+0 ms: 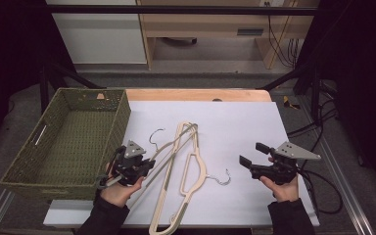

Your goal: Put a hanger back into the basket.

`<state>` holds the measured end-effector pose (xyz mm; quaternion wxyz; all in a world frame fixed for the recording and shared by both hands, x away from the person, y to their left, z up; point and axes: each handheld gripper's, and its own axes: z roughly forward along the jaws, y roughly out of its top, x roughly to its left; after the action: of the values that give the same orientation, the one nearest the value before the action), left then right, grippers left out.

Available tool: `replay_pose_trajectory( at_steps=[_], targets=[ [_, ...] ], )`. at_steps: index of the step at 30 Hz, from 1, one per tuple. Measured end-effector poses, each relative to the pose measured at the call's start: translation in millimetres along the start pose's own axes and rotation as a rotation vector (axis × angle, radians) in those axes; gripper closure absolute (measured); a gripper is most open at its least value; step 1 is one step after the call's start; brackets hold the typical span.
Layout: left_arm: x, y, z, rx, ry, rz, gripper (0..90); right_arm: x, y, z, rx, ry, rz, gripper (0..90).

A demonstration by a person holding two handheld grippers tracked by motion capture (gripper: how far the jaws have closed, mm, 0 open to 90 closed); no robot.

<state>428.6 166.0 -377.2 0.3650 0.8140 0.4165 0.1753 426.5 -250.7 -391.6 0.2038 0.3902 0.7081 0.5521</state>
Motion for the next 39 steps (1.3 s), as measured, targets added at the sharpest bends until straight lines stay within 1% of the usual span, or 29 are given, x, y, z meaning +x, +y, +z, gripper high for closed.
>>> replay_pose_trajectory(
  at_steps=[1, 2, 4, 5, 6, 7, 8, 9, 10, 11, 12, 13, 14, 15, 16, 17, 20, 24, 25, 27, 28, 29, 30, 31, 33, 35, 36, 37, 39],
  targets=[
    [3.1, 0.5, -4.8, -0.018, -0.003, -0.012, 85.8, 0.0, 0.0, 0.0, 0.000, 0.000, 0.000, 18.0],
    [6.5, 1.6, -12.7, -0.042, -0.014, -0.016, 85.8, -0.1, 0.2, -0.9, -0.004, 0.002, -0.002, 17.1],
    [8.9, 3.4, -22.4, -0.077, -0.028, -0.024, 85.8, 0.1, 0.5, -1.1, -0.009, -0.004, 0.001, 16.7],
    [8.9, 3.4, -22.4, -0.077, -0.028, -0.024, 85.9, -0.1, 0.6, -1.5, -0.010, -0.005, 0.000, 16.5],
    [10.2, 5.4, -33.0, -0.110, -0.027, -0.019, 85.8, -0.5, 0.7, -2.0, -0.011, -0.001, -0.004, 16.2],
    [10.2, 5.4, -33.0, -0.110, -0.027, -0.019, 85.8, -0.5, 0.7, -2.0, -0.011, -0.001, -0.004, 16.2],
    [11.5, 7.5, -43.6, -0.143, -0.032, -0.016, 85.8, 0.0, 1.1, -3.0, -0.016, 0.001, 0.005, 15.2],
    [11.5, 7.5, -43.6, -0.143, -0.032, -0.016, 85.9, 0.0, 1.1, -3.0, -0.016, 0.001, 0.005, 15.2],
    [13.0, 9.3, -50.3, -0.158, -0.043, -0.011, 85.9, -0.1, 1.2, -3.2, -0.019, -0.001, 0.005, 14.7],
    [13.9, 10.4, -54.0, -0.170, -0.051, -0.015, 85.8, 0.0, 1.4, -3.4, -0.023, 0.000, 0.006, 13.9],
    [17.3, 14.6, -64.2, -0.189, -0.070, -0.010, 85.8, -0.1, 1.8, -4.1, -0.027, 0.006, 0.011, 12.6],
    [17.3, 14.6, -64.2, -0.189, -0.070, -0.010, 85.8, -0.2, 2.0, -4.2, -0.028, 0.003, 0.010, 12.2],
    [19.8, 19.8, -74.8, -0.214, -0.079, -0.001, 85.9, -0.8, 2.1, -4.8, -0.031, 0.004, 0.006, 11.8],
    [19.8, 19.8, -74.8, -0.214, -0.079, -0.001, 85.8, -0.8, 2.1, -4.8, -0.031, 0.004, 0.006, 11.8],
    [21.4, 24.1, -81.1, -0.231, -0.084, 0.007, 85.8, -0.9, 2.8, -6.5, -0.036, 0.003, 0.010, 11.0],
    [21.4, 24.1, -81.1, -0.231, -0.084, 0.007, 85.8, -0.9, 2.8, -6.5, -0.036, 0.003, 0.010, 11.0],
    [26.8, 34.5, -91.6, -0.246, -0.096, 0.006, 85.8, -1.4, 3.2, -8.2, -0.049, 0.001, 0.005, 10.3],
    [34.1, 50.7, -108.3, -0.262, -0.085, 0.045, 85.8, -1.3, 3.3, -8.6, -0.053, -0.005, 0.005, 9.2],
    [34.1, 50.7, -108.3, -0.262, -0.085, 0.045, 85.8, -1.3, 3.3, -8.6, -0.053, -0.005, 0.005, 9.2],
    [39.0, 58.7, -116.5, -0.269, -0.094, 0.067, 85.8, -1.2, 3.3, -8.6, -0.049, -0.002, 0.006, 9.0],
    [43.8, 64.5, -122.2, -0.274, -0.101, 0.088, 85.9, -0.6, 3.3, -8.1, -0.048, -0.006, 0.008, 8.8],
    [43.8, 64.5, -122.2, -0.274, -0.101, 0.088, 85.8, -0.6, 3.3, -8.1, -0.048, -0.006, 0.008, 8.8],
    [46.7, 67.4, -125.1, -0.277, -0.106, 0.102, 85.8, -0.8, 3.2, -8.0, -0.047, -0.005, 0.005, 8.5],
    [50.1, 69.9, -127.9, -0.281, -0.111, 0.125, 85.8, -0.8, 3.2, -8.0, -0.047, -0.007, 0.005, 8.4],
    [57.9, 74.1, -132.2, -0.292, -0.125, 0.138, 85.8, -0.9, 3.2, -8.1, -0.046, -0.006, 0.005, 8.3],
    [64.7, 76.5, -134.5, -0.293, -0.129, 0.138, 85.8, -1.2, 3.2, -8.0, -0.049, -0.005, 0.002, 8.2],
    [72.9, 78.5, -136.1, -0.287, -0.121, 0.140, 85.8, -1.0, 3.2, -7.8, -0.049, -0.008, 0.004, 8.0],
    [72.9, 78.5, -136.1, -0.287, -0.121, 0.140, 85.8, -1.0, 3.2, -7.8, -0.049, -0.008, 0.004, 8.0],
    [83.0, 79.7, -137.2, -0.283, -0.115, 0.136, 85.9, -0.9, 3.1, -7.6, -0.049, -0.008, 0.005, 7.8]
  ],
)
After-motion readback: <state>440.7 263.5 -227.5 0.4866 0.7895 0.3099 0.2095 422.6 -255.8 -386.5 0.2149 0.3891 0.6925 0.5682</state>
